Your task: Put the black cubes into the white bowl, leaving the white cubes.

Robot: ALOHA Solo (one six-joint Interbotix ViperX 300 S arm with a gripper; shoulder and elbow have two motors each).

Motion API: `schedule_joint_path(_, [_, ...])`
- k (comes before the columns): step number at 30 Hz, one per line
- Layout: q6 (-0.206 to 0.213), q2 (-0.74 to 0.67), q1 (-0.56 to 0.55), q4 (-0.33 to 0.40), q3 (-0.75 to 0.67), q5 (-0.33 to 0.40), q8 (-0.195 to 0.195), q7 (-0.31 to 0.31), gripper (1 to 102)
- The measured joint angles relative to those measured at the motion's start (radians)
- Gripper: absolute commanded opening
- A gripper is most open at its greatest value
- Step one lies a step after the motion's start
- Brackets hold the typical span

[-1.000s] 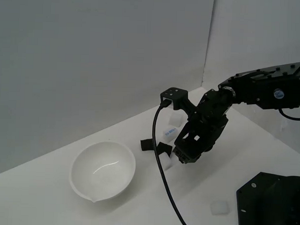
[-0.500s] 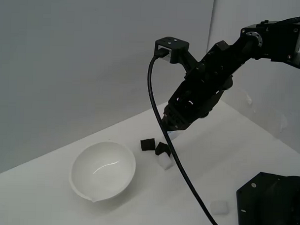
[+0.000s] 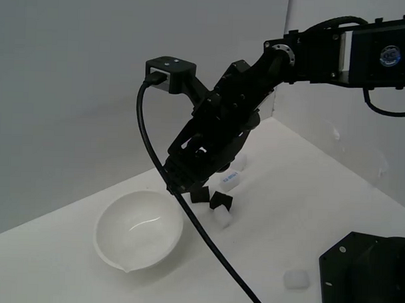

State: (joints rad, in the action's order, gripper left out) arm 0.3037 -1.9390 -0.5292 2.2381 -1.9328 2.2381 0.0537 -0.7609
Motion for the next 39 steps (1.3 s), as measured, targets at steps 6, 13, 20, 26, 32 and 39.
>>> schedule_joint_path(6, [0.000, 0.089, -0.044, -0.064, 0.094, -0.058, 0.002, 0.018, 22])
schedule_joint_path(13, [0.000, 0.161, -0.066, -0.115, 0.161, -0.112, 0.002, 0.018, 22])
schedule_joint_path(20, [0.046, 0.169, -0.086, -0.126, 0.170, -0.123, 0.017, 0.018, 75])
schedule_joint_path(26, [0.069, 0.186, -0.086, -0.127, 0.186, -0.124, 0.034, 0.018, 100])
schedule_joint_path(32, [0.071, 0.186, -0.095, -0.127, 0.186, -0.124, 0.035, 0.018, 100])
schedule_joint_path(39, [0.071, 0.129, 0.008, -0.106, 0.130, -0.103, 0.069, -0.009, 100])
